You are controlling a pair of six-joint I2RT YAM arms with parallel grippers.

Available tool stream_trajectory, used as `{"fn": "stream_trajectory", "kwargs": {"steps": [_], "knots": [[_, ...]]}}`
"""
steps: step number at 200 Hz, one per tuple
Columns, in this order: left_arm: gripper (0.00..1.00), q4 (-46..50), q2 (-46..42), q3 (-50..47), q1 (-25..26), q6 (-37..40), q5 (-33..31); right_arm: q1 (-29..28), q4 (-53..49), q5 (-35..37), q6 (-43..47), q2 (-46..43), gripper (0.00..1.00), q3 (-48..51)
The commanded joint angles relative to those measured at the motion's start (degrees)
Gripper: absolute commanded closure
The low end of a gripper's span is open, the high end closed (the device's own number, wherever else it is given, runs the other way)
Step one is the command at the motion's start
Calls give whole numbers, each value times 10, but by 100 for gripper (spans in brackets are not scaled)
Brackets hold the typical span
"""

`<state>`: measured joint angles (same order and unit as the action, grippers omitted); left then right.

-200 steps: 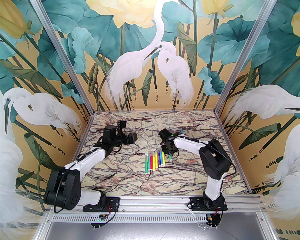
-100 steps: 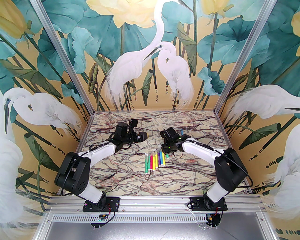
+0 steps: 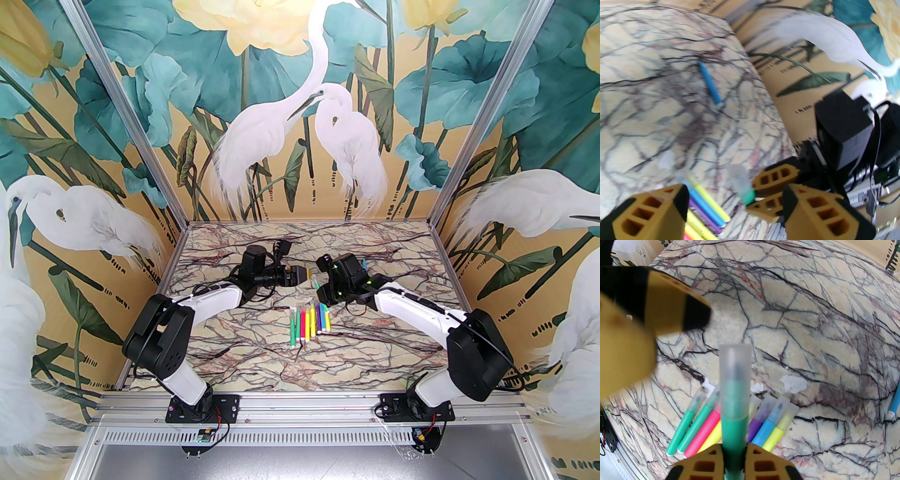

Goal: Open the pen caps

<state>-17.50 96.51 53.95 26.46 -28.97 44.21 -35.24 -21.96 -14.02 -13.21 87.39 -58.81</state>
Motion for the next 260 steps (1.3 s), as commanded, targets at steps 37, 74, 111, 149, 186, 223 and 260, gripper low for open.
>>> {"fn": "stream_trajectory", "kwargs": {"steps": [37, 74, 111, 149, 186, 223, 260], "knots": [[34, -37, 33, 21, 11, -19, 46, 1, 22, -23, 12, -21, 88, 9], [43, -47, 46, 29, 14, -31, 54, 0, 26, -27, 13, -22, 89, 11], [54, -47, 49, 35, 15, -35, 58, 0, 29, -30, 15, -24, 89, 14], [73, -50, 53, 36, 15, -42, 64, 0, 34, -27, 15, -30, 88, 20], [90, -76, 62, 37, 15, -65, 75, 0, 40, -23, 15, -36, 84, 24], [95, -95, 62, 37, 15, -79, 78, 0, 52, -31, 18, -28, 59, 38], [96, -79, 50, 42, 15, -74, 70, 1, 84, -34, 11, -8, 58, 55]]}}
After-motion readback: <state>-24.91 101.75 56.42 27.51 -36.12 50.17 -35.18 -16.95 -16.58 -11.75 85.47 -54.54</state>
